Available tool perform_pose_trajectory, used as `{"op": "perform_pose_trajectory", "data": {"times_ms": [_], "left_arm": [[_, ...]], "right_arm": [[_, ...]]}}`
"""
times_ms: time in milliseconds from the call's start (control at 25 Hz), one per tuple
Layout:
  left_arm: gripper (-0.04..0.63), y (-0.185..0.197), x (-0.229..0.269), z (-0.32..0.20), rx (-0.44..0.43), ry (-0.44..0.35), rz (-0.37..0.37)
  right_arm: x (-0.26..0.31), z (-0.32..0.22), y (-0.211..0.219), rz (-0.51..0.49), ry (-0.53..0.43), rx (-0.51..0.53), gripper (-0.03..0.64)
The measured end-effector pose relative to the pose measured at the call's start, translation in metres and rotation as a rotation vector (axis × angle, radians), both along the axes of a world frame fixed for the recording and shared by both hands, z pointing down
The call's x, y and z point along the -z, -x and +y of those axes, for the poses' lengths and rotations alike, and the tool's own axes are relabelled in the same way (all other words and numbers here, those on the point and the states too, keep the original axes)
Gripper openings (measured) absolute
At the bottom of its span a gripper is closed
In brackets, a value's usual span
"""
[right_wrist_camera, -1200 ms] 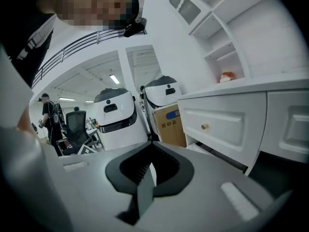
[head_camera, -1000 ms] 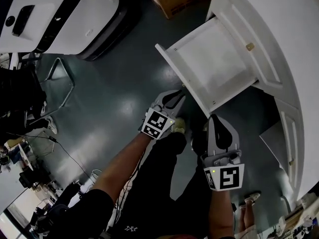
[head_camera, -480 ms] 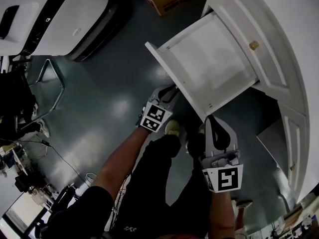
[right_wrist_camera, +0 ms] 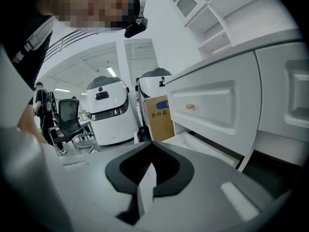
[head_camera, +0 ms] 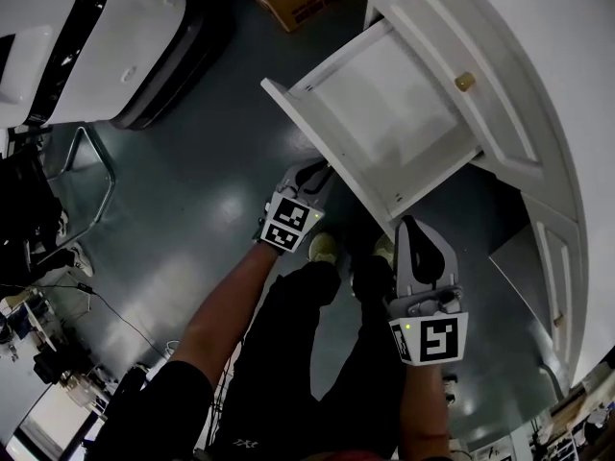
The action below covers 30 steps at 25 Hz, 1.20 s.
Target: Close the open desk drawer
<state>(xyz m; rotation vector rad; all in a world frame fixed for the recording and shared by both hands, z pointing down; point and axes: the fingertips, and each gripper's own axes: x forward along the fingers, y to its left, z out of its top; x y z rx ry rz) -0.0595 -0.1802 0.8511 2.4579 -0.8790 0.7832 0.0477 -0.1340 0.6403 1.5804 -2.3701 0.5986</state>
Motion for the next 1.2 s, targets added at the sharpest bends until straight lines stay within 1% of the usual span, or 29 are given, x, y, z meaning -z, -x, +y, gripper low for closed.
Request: {"op": "perform_pose_trajectory", "data": {"times_ms": [680, 1200], "left_arm": [[0.074, -0.065, 0.000, -0.050, -0.031, -0.026, 0.020], [0.074, -0.116, 0.003, -0.090, -0.030, -0.049, 0.032]], "right_arm": [[-0.009, -0.032, -0.048, 0.020, -0.033, -0.053, 0.023], [-0.012, -0.037, -0.092, 0.027, -0.043, -0.106, 0.023]]}}
